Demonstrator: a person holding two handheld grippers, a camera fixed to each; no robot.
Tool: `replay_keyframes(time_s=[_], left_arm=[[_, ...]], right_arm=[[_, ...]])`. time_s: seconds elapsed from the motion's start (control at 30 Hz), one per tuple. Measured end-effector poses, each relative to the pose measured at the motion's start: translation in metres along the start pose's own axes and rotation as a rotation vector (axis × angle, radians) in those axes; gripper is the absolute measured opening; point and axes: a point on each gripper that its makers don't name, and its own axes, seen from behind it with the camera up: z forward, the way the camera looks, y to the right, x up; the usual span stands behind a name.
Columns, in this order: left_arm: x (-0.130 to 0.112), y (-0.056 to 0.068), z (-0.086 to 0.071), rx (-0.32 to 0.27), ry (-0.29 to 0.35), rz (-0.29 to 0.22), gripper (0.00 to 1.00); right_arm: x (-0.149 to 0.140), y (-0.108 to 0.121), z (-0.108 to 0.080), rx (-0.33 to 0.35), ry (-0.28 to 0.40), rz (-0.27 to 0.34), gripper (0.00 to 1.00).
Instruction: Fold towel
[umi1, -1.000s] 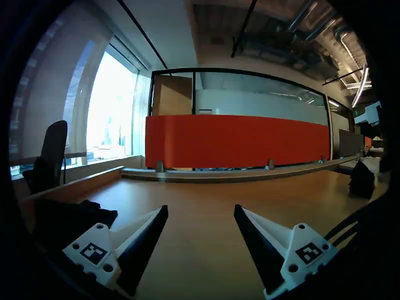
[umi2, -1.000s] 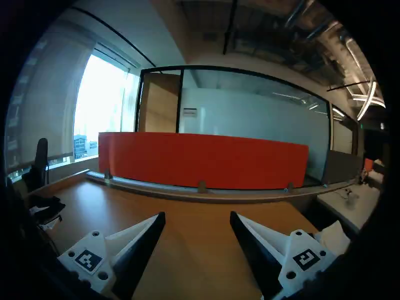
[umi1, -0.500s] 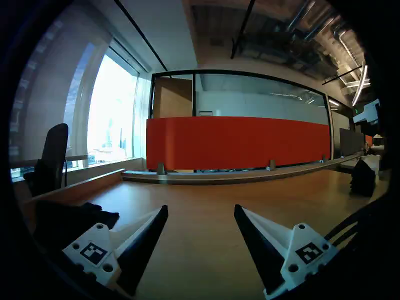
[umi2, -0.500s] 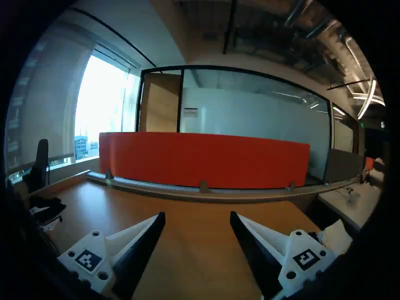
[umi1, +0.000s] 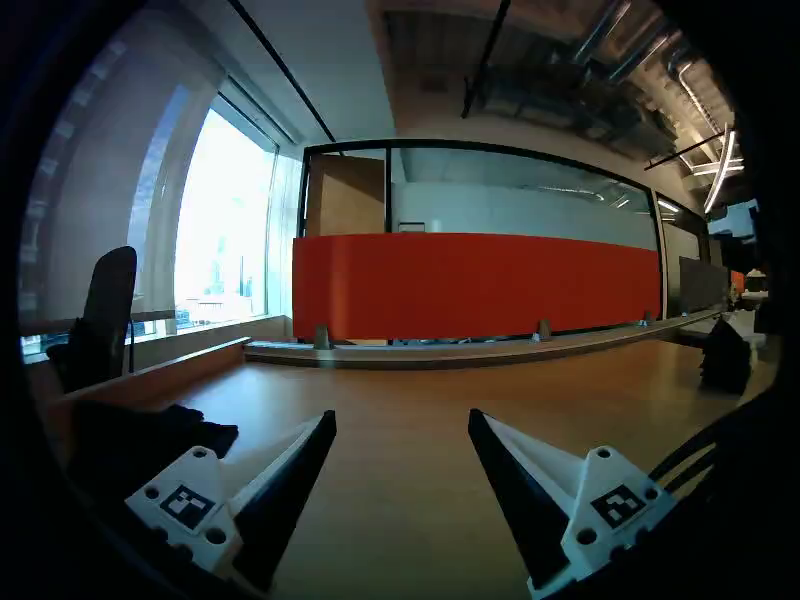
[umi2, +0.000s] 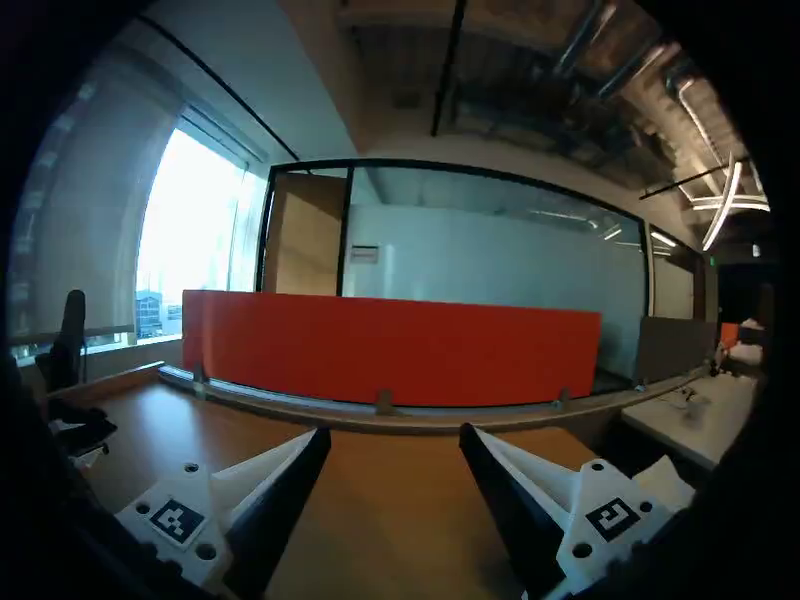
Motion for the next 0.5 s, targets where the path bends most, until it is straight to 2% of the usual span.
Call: replay_keyframes(time_s=[0.1,0.3,0.5], left_arm=[[0.0,0.0,0.0,0.0,0.0,0.0,0.98],[0.0,0.001,-0.001,0.0,0.0,0.0,0.98],[0.001,0.001,-0.001,0.0,0.0,-0.001,0.98]], right_arm=[[-0.006,0.01,-0.001,-0.02,0.02,-0.006,1.0],[-0.035,0.027,-0.001,-0.057,0.009,0.006,1.0],[-0.068,0.037,-0.005,-0.063,-0.001,0.037,1.0]])
